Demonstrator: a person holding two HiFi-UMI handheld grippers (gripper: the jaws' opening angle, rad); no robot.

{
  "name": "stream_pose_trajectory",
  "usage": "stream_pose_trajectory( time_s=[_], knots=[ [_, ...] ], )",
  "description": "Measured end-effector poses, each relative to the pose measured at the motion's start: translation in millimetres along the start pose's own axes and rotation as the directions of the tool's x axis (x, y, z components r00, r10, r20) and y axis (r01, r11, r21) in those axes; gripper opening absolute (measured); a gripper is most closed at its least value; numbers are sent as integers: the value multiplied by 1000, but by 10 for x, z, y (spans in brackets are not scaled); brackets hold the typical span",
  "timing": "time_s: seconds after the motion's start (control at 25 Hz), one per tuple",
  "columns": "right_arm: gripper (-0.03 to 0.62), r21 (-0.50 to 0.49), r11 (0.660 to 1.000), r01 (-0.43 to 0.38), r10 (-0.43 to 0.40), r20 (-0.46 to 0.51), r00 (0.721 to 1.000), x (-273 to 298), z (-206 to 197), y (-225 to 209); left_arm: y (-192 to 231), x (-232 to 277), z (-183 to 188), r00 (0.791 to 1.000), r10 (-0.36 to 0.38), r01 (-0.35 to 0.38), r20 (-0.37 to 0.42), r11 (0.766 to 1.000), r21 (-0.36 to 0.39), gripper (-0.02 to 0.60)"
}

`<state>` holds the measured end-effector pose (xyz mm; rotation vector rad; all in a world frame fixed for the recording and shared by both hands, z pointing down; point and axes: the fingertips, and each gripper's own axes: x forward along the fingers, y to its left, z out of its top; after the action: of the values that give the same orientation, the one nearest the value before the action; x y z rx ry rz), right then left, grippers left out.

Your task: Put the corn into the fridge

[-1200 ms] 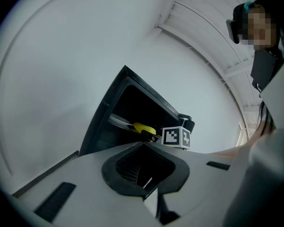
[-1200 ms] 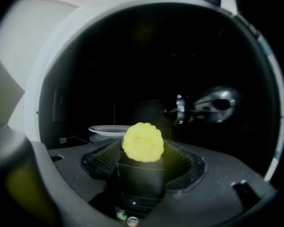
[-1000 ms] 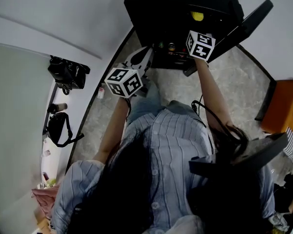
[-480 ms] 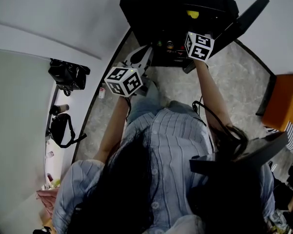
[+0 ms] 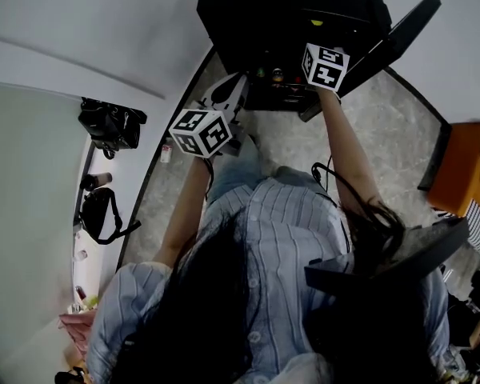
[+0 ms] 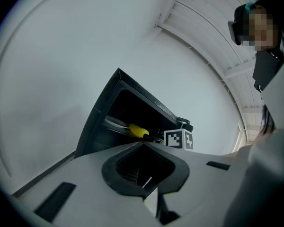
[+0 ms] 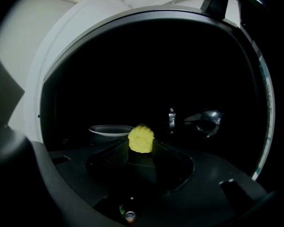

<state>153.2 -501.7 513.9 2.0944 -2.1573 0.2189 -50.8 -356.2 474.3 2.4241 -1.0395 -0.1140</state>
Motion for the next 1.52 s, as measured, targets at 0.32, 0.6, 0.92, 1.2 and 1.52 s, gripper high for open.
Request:
stream_pose_trajectory(
  time_s=[0.32,0.6,0.92,1.2,1.52],
  knots=[
    [163,-3,1000,-12,12,-7,1000,20,0,-8,-13,46,-14,1000,-4,4,-2,1000,-3,6],
    [163,24,999,-37,38,-34,999,-68,-58,63,-25,-3,-5,1000,7,-7,-12,1000,4,6],
    [147,25,988,-151,152,-55,987,-646,-64,346,-266,-145,101,1000,2,-2,19,1000,-2,6],
    [132,124,941,-316,323,-45,945,-1444,39,554,-777,-319,16,999,-8,8,51,1000,1,6],
    [132,73,903,-424,428,-44,903,-2222,106,785,-1202,-647,-181,996,47,-43,74,998,-55,6]
  ],
)
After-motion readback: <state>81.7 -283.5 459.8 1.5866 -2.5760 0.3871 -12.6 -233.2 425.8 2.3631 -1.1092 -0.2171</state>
